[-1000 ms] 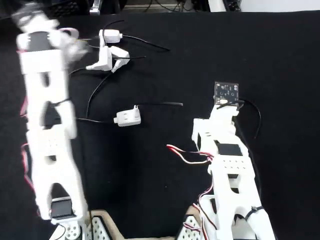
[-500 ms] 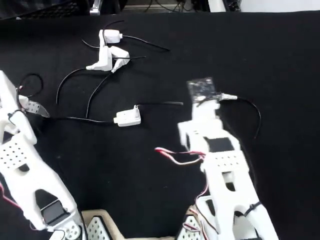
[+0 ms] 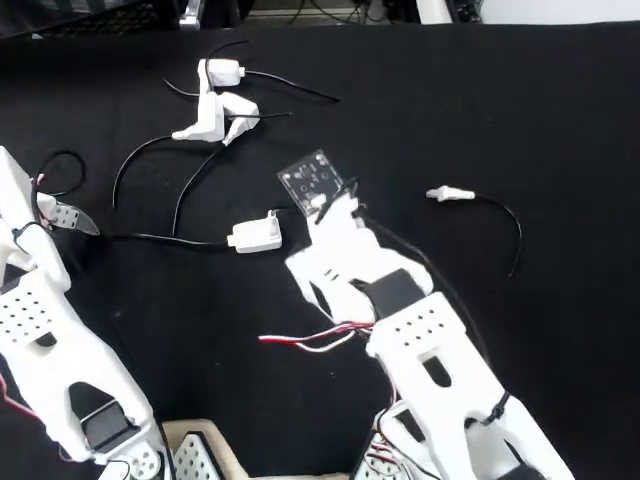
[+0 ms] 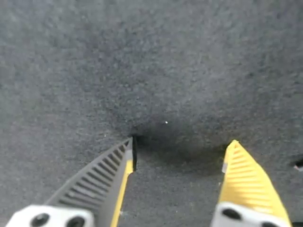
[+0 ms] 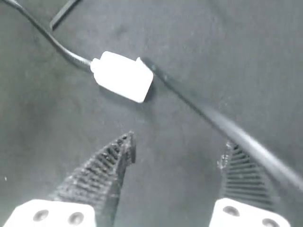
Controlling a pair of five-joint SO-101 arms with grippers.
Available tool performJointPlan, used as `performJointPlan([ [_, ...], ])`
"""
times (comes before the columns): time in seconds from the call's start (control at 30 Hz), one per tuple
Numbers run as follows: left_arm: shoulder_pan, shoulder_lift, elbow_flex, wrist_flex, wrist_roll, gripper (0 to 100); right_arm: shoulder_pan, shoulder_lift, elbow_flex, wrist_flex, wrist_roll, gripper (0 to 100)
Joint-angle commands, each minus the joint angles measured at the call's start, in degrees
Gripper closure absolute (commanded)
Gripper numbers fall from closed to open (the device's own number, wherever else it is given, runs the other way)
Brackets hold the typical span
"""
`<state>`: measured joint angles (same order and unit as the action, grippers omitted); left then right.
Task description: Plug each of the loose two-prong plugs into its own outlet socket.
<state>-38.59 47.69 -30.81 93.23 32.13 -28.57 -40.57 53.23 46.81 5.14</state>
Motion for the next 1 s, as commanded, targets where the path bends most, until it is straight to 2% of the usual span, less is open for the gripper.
performJointPlan([
  [0.0,-0.6,0.2,0.2,-2.5,0.0,70,-1.6,5.8,-8.5,-0.2,-1.0,70.5],
  [0.2,-0.6,0.2,0.2,-2.5,0.0,70,-2.5,27.6,-22.5,-0.2,-9.5,70.9],
  [0.3,-0.6,0.2,0.2,-2.6,0.0,70,-2.4,33.4,-26.6,-0.2,-12.6,70.9],
  [0.53,-0.6,0.2,0.2,-2.6,0.0,70,-2.5,36.8,-29.4,-5.8,-15.1,71.4],
  [0.77,-0.6,0.2,0.2,-2.6,0.0,70,-5.6,39.6,-29.4,-10.5,-15.1,85.0],
  [0.97,-0.6,0.2,0.1,-2.6,0.0,70,-5.0,41.2,-28.4,-10.6,-18.0,90.6],
])
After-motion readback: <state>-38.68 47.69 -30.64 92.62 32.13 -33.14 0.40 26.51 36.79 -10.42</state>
